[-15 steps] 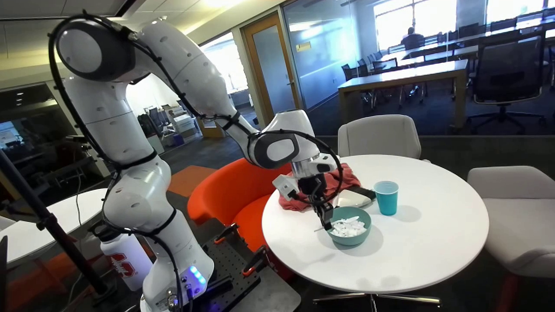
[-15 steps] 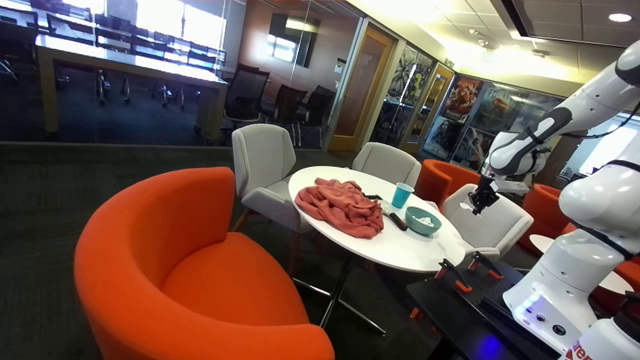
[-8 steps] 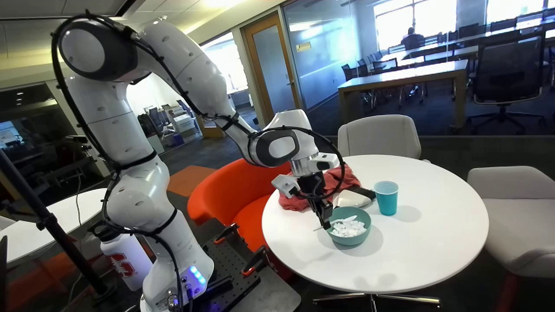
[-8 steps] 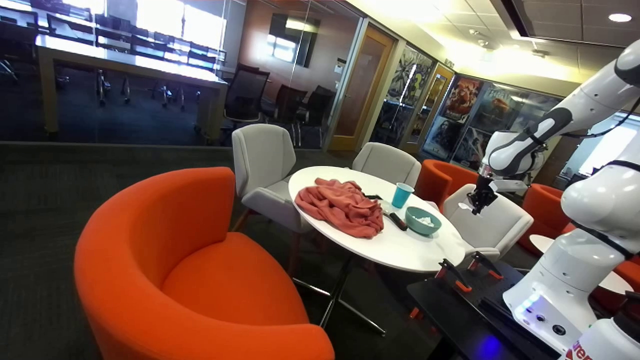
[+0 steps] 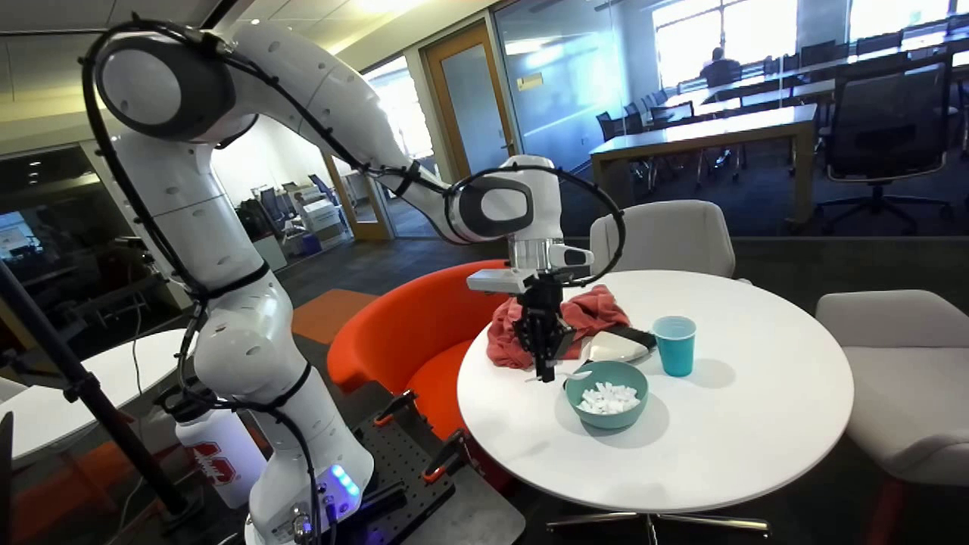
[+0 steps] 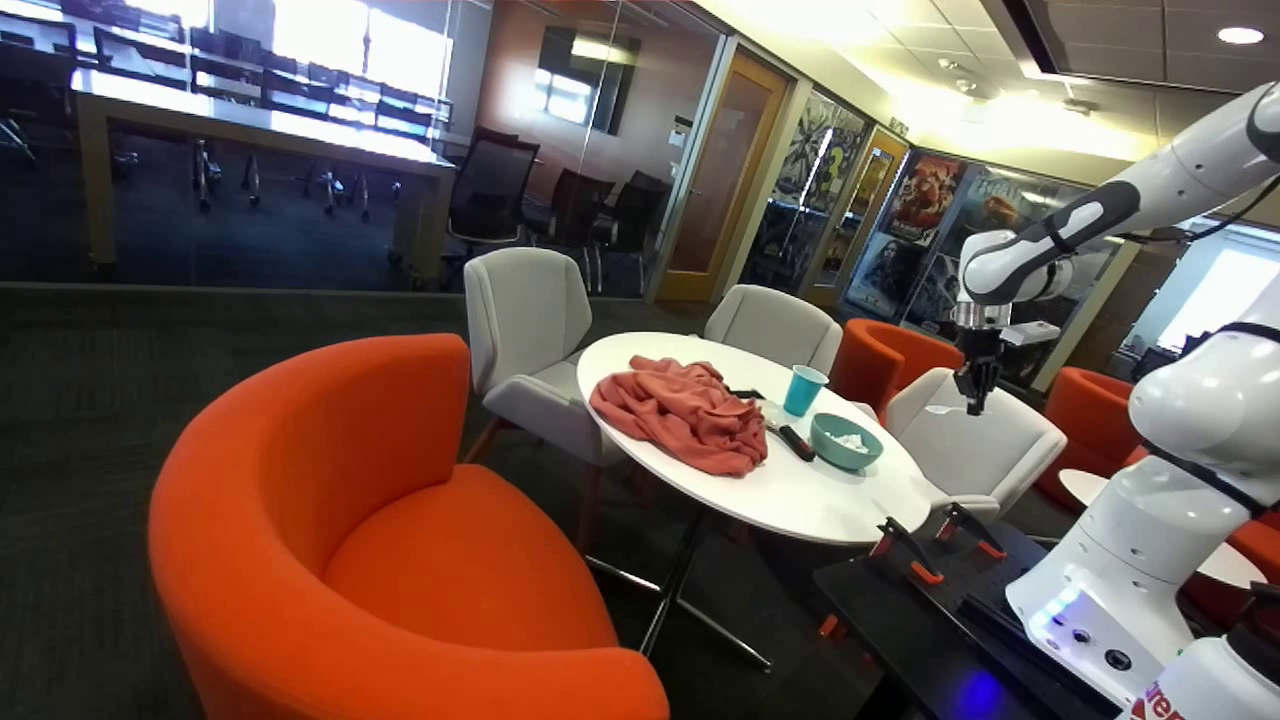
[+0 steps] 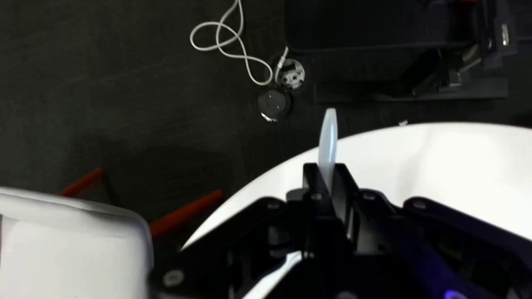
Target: Use the spoon to stir the contents of the bowl
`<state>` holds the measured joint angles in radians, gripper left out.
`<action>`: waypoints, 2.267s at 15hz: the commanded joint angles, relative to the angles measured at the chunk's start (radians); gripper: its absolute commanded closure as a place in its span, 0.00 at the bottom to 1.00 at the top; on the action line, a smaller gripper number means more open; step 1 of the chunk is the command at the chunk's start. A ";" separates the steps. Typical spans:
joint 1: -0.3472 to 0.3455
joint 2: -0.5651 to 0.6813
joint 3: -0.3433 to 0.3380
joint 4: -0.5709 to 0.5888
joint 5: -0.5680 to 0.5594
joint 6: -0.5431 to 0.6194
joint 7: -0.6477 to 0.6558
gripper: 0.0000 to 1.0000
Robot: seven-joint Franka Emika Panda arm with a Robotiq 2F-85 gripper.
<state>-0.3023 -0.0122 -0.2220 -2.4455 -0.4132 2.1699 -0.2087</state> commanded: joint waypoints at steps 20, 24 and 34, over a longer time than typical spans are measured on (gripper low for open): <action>0.171 0.179 0.110 0.177 -0.440 -0.294 -0.196 0.97; 0.195 0.234 0.147 0.232 -0.568 -0.307 -0.290 0.97; 0.222 0.373 0.209 0.246 -0.870 -0.266 -0.474 0.97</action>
<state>-0.0854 0.3202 -0.0179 -2.2072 -1.2210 1.8805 -0.6455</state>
